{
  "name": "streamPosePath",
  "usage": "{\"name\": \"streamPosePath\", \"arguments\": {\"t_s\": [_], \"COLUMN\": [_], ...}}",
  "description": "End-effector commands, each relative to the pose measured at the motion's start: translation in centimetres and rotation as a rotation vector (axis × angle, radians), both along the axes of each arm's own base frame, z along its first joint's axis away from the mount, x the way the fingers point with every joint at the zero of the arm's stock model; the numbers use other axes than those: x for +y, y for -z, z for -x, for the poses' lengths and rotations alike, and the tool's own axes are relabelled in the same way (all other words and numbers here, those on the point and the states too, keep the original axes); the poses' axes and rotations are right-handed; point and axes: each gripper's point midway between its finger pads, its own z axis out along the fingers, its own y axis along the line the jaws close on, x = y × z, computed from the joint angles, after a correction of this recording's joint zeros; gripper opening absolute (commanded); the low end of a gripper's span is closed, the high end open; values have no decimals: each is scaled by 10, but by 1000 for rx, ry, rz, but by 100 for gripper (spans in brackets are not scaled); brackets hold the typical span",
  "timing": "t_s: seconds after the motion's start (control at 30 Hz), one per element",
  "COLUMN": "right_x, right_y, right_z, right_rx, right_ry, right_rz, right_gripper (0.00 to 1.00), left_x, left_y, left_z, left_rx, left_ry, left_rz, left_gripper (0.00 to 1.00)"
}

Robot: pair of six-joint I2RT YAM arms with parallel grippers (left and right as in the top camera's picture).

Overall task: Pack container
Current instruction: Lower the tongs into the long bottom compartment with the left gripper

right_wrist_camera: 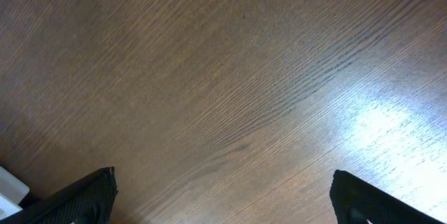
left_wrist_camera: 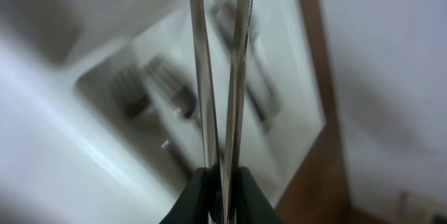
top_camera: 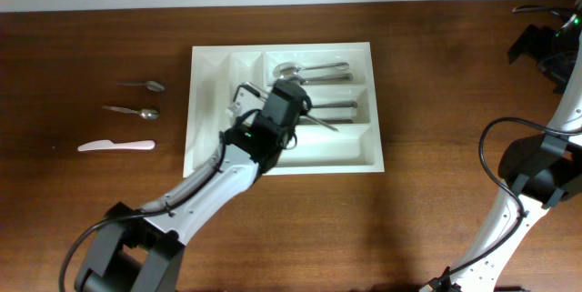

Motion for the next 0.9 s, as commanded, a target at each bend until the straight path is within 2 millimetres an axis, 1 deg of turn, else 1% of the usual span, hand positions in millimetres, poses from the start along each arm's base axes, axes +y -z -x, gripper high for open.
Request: {"name": "streamPosePath", "arguments": {"t_s": [0.0,0.03,0.1,0.2,0.3,0.4,0.5,0.7,0.87], "right_x": [3,3,3,3,3,3,3,3,3], "right_y": [-17,-17,-17,-17,-17,-17,-17,-17,-17], "right_z": [-1,-1,-1,-1,-1,-1,-1,-1,-1], "right_rx": [-41,-41,-41,-41,-41,-41,-40,-41,-41], "right_ry": [-9,-9,-9,-9,-9,-9,-9,-9,-9], "right_rz": [15,15,15,15,15,15,15,15,15], "right_gripper": [99,99,99,99,99,99,99,99,99], "left_x": [-17,-20,-22,-12,-1,5,15,28,34], "left_y": [-4,-5,-14,-26,-29,-27,-21,-19,-3], "left_z": [17,23,31,38,47,50,52,45,41], "left_rx": [6,10,-10,-30,1,27,65,85,119], "left_ry": [64,76,78,14,-58,-98,-179,-305,-339], "left_rz": [-39,-47,-71,-90,-62,-53,-14,63,53], "left_gripper": [2,2,2,2,2,2,2,2,2]}}
